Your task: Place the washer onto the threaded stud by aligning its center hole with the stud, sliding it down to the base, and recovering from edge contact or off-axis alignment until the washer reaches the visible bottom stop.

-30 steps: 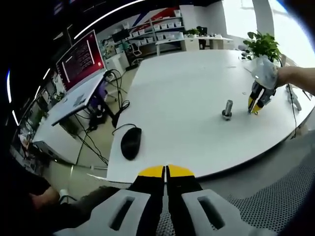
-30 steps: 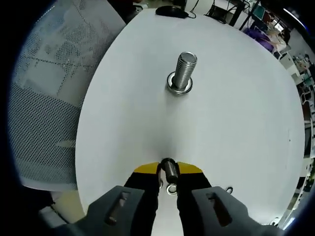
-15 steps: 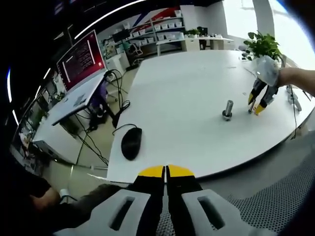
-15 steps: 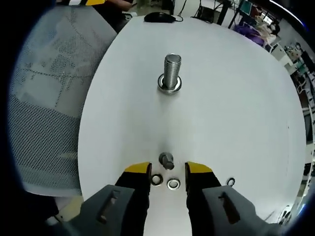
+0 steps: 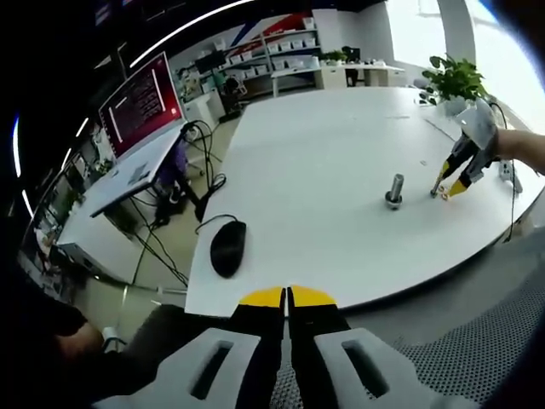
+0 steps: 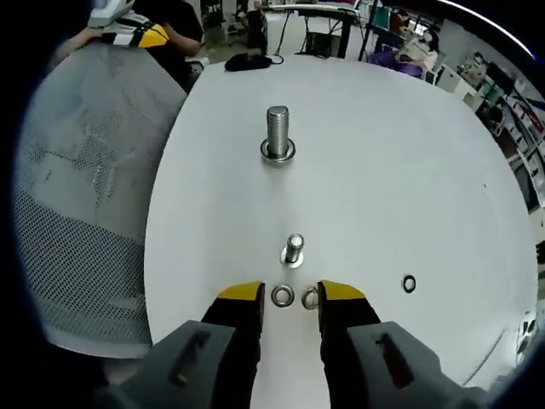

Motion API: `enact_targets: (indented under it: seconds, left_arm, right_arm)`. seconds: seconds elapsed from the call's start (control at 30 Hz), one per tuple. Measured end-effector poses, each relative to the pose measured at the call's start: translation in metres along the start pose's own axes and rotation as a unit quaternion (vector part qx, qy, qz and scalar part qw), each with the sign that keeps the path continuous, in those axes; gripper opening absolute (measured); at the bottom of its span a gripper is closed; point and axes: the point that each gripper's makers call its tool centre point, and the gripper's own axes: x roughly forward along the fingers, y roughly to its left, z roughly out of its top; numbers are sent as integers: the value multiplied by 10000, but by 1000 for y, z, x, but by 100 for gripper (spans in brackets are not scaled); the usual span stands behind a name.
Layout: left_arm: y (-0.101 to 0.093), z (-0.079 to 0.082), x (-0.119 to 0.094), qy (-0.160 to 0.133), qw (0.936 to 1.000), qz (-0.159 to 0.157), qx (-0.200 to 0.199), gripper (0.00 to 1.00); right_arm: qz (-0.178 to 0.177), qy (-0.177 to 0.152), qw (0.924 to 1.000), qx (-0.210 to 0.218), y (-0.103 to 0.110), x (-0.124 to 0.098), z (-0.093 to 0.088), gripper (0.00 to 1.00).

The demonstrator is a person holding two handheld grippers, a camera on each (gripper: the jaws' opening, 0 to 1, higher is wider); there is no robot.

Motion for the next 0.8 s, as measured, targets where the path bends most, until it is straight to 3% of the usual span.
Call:
enact_targets:
  seconds: [0.27,0.6,0.8]
  left_arm:
    - [0,0,0,-6,10000,15,-6,0]
    - [1,1,-1,-50,10000,18,-23,0]
    - [1,2,-1,-79,10000,16,-19,0]
  right_arm:
    - [97,59,9996,246,8,5,-11,26]
    - [138,359,9992,135,8,12,-18,25]
    - [84,379,9992,112,2,12,-15,21]
